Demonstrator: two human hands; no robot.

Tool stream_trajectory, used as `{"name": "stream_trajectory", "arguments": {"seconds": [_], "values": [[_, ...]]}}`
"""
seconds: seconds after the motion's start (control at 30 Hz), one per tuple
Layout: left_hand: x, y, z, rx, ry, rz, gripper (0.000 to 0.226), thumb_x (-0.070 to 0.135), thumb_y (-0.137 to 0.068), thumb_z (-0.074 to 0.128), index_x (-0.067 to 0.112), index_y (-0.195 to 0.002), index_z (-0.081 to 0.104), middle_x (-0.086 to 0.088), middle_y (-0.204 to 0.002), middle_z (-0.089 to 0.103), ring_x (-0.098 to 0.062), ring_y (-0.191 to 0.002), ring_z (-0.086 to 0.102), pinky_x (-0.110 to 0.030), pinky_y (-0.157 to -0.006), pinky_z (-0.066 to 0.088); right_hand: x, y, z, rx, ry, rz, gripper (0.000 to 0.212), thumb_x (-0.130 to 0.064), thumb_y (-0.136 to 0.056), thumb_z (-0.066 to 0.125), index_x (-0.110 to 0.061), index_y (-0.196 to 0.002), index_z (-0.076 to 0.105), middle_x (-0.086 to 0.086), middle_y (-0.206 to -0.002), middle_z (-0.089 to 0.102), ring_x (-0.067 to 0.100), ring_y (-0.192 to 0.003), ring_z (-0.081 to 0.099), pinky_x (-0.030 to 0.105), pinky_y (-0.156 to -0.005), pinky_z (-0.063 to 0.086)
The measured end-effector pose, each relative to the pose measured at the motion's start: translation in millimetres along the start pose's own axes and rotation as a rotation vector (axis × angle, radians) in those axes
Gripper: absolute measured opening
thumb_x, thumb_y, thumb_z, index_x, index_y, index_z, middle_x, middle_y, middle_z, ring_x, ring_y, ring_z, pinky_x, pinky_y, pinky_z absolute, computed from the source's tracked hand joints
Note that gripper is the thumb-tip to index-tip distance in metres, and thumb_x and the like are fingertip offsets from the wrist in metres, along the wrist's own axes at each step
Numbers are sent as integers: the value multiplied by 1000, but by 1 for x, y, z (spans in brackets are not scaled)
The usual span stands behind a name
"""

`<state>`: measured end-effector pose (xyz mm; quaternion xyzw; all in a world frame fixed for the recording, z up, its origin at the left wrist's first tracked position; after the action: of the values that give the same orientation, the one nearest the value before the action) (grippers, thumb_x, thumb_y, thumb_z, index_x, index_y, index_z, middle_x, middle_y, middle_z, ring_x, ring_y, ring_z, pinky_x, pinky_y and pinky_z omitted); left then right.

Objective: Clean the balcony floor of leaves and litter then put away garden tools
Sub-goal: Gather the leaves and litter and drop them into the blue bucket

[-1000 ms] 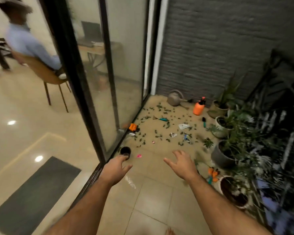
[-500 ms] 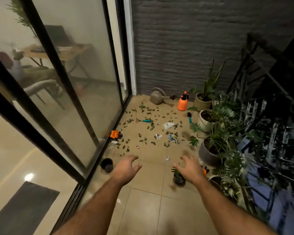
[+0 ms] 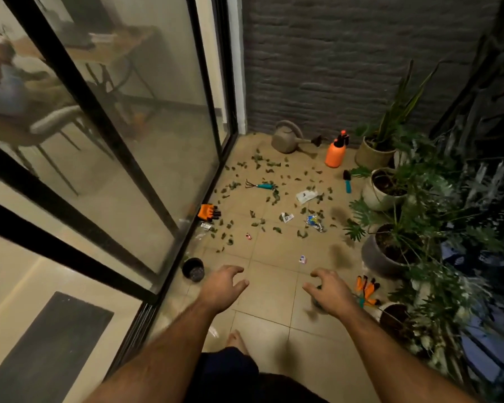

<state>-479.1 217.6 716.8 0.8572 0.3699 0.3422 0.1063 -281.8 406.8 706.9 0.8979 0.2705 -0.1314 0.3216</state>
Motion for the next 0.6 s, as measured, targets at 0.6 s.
{"name": "stream_trajectory", "arguments": {"seconds": [0.6], "values": [[-114, -121, -77, 29, 196, -331, 49, 43, -96, 57, 20, -140, 54, 0, -142, 55, -17, -129, 52, -32, -107, 42, -174, -195, 28, -236, 49, -206, 45, -43, -92, 62, -21, -131, 57, 4, -132, 53, 19, -111, 57, 31, -93, 47]]}}
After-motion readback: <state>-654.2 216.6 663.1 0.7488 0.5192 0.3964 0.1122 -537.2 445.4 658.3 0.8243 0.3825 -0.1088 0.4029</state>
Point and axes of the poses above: each hand's wrist, its own y-axis away from the middle knuckle, its own z-axis out of the palm, x = y × z, the point moved 10 cm from there along -y, towards the middle knuckle
